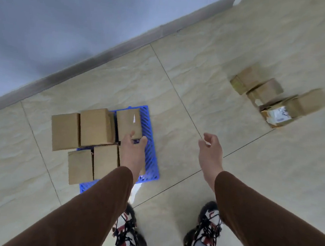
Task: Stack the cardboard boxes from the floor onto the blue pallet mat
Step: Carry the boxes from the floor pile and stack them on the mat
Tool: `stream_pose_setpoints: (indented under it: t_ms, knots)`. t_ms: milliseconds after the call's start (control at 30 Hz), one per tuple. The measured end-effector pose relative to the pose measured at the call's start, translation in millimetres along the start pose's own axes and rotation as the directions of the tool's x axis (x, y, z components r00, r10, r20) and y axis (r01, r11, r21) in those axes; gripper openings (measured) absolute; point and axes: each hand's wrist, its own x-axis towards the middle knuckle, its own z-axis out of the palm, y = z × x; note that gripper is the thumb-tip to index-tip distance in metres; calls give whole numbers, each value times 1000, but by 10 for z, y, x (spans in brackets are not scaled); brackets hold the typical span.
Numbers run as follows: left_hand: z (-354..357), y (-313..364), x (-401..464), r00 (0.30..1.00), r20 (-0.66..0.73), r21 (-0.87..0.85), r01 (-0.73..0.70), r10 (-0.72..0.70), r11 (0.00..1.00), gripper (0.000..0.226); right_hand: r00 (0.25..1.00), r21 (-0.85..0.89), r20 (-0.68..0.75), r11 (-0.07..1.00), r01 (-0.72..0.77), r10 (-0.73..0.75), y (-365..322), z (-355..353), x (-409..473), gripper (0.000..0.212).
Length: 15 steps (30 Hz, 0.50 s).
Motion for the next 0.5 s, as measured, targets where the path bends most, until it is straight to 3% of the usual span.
stream_pose_setpoints:
  t_ms: [267, 500]
  knots:
    - [1309, -34, -471, 995, 93, 207, -51, 33, 977, 53, 983, 136, -79, 979, -152, 163, 661, -1500, 408, 27]
    - [2258, 34, -767, 992, 127, 255, -30, -3, 966, 53, 965, 200, -123, 958, -206, 233, 889, -2560, 918, 27]
